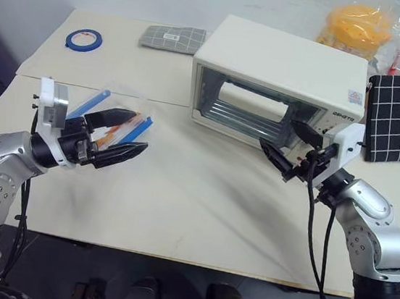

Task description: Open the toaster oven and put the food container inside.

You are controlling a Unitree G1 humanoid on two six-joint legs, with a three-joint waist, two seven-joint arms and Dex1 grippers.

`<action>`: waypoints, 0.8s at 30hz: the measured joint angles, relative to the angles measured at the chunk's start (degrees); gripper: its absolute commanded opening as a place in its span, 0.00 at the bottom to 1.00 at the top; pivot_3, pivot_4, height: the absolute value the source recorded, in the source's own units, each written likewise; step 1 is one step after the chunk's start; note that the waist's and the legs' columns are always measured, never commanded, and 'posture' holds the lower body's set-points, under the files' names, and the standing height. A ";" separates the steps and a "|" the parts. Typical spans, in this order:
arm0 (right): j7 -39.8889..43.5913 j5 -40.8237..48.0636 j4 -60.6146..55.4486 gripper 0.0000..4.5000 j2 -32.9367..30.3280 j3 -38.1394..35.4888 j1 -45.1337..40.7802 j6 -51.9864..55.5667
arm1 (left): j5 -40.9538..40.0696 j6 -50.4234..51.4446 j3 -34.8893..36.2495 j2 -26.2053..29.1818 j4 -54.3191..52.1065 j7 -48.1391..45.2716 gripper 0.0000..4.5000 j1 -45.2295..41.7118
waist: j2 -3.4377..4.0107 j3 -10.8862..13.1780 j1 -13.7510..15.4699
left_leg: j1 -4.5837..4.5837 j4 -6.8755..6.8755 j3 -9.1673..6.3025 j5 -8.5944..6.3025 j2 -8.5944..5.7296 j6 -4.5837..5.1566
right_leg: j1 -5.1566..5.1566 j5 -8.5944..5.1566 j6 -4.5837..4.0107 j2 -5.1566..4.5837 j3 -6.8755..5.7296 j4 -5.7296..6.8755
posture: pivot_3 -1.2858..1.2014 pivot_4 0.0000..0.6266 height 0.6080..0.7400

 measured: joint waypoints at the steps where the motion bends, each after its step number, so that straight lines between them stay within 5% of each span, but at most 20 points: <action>1: 0.15 0.02 0.27 1.00 0.00 0.00 -0.39 0.12 | 0.01 0.00 -0.08 -0.07 0.00 -0.02 1.00 -0.04 | 0.00 0.00 0.04 | 0.00 0.03 0.00 0.00 0.00 0.00 | 0.00 0.00 0.00 0.00 0.00 0.03 | 0.52 0.24 1.00; 17: 9.38 2.17 -7.84 1.00 -1.67 0.52 6.70 -1.42 | 2.98 -0.67 -0.60 -1.56 5.12 0.04 1.00 -2.20 | -0.03 0.02 0.29 | 0.05 0.13 -0.08 0.12 -0.04 -0.03 | -0.03 0.00 0.00 -0.09 0.01 0.27 | 0.52 0.24 1.00; 24: 13.38 -3.36 -8.95 1.00 -2.82 1.78 12.88 -7.91 | 7.36 -5.84 -4.37 -5.62 17.43 -2.95 0.60 -15.63 | -0.10 0.05 0.57 | 0.06 0.24 -0.06 0.23 -0.17 0.03 | -0.03 0.03 0.06 0.01 0.02 0.32 | 0.52 0.24 1.00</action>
